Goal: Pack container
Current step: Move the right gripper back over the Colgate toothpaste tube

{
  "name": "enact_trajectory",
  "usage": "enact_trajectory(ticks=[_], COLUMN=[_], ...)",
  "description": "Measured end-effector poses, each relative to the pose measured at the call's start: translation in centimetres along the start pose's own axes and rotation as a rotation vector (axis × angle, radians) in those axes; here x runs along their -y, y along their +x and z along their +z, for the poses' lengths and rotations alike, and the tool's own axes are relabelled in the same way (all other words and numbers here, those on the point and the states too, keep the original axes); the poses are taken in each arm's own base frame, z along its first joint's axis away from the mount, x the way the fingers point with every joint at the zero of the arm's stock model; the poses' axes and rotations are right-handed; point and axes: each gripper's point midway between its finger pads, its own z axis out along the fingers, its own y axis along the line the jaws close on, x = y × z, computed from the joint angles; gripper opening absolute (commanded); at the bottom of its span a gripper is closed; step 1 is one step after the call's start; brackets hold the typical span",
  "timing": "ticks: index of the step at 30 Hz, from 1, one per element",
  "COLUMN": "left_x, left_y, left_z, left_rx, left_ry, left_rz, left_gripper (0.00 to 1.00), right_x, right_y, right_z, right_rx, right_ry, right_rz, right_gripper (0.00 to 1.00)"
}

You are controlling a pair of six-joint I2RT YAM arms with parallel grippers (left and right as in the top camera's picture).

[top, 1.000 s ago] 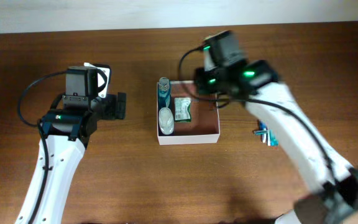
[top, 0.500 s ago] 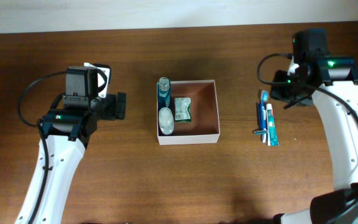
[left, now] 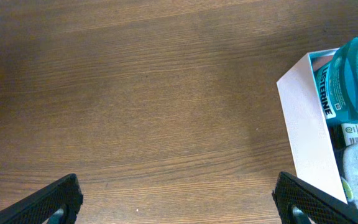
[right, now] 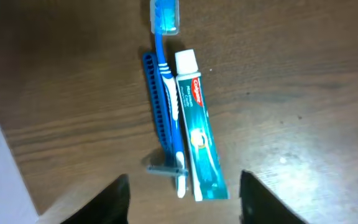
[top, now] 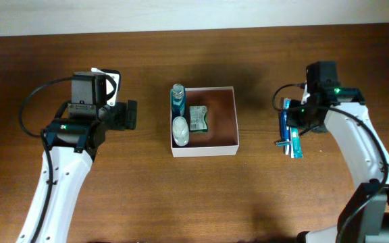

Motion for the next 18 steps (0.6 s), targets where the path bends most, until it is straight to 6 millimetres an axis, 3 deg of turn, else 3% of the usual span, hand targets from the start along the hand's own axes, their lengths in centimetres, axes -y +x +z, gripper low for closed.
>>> enact_trajectory(ticks=[9,13,18], left_x=[0.0,0.0,0.0], left_y=[0.0,0.0,0.0], left_z=[0.0,0.0,0.0], left_rx=[0.0,0.0,0.0], left_ry=[0.0,0.0,0.0], left_rz=[0.0,0.0,0.0], left_gripper=[1.0,0.99,1.0], right_x=[0.4,0.5,0.7], right_y=[1.2,1.6,1.5], right_z=[3.2,3.8,4.0], right_rx=[0.019,0.015,0.023], right_ry=[0.016,0.02,0.028], right_rz=[-0.062,-0.072,-0.085], right_gripper=[0.54,0.54,0.62])
